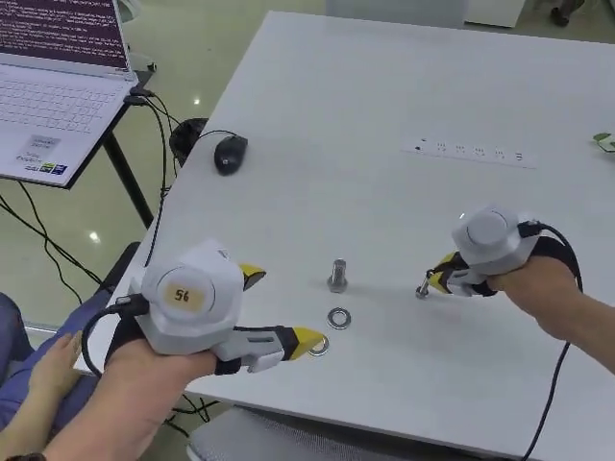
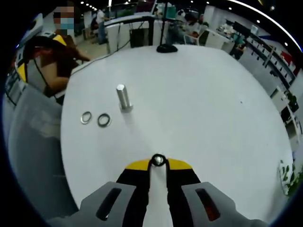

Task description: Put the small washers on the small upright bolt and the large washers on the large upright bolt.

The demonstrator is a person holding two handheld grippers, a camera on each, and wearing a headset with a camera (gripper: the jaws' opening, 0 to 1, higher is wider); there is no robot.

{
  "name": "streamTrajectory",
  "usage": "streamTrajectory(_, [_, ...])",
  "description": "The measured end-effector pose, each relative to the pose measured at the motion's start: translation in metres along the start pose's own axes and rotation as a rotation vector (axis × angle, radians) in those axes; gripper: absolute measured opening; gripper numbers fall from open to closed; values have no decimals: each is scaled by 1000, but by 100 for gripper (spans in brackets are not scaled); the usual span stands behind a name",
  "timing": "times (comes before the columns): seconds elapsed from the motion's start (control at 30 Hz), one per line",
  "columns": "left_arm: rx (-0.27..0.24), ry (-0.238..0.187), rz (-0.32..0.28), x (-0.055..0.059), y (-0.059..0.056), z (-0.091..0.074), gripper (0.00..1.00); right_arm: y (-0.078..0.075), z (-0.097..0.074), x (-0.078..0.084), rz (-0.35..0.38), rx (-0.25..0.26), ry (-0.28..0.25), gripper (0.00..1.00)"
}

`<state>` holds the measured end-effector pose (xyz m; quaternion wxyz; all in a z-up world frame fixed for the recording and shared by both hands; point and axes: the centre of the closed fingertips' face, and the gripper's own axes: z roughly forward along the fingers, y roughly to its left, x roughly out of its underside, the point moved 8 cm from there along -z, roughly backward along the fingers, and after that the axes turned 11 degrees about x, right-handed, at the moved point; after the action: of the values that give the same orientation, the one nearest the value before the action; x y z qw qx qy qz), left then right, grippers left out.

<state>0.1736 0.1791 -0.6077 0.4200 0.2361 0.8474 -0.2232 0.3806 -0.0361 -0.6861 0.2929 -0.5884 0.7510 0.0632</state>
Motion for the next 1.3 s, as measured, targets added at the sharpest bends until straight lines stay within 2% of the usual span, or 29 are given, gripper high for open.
streamTrajectory(0.23, [2, 1, 0, 0, 1, 1, 65, -5, 7, 0, -53, -29, 30, 13])
streamTrajectory(0.5, [0, 1, -2, 0, 2, 1, 65, -2, 13, 1, -83, -50, 75, 13])
streamTrajectory(0.8, [-2, 6, 1, 1, 3, -1, 65, 2, 28, 8, -104, -67, 119, 10])
streamTrajectory(0.93, [0, 9, -2, 2, 3, -1, 65, 3, 35, 12, -79, -70, 133, 10])
streamTrajectory(1.07, [2, 14, 2, 2, 2, -1, 65, 8, 37, 14, -65, -75, 137, 10])
streamTrajectory(1.3, [1, 14, 4, 1, 0, 0, 65, 9, 39, 18, -41, -70, 130, 12])
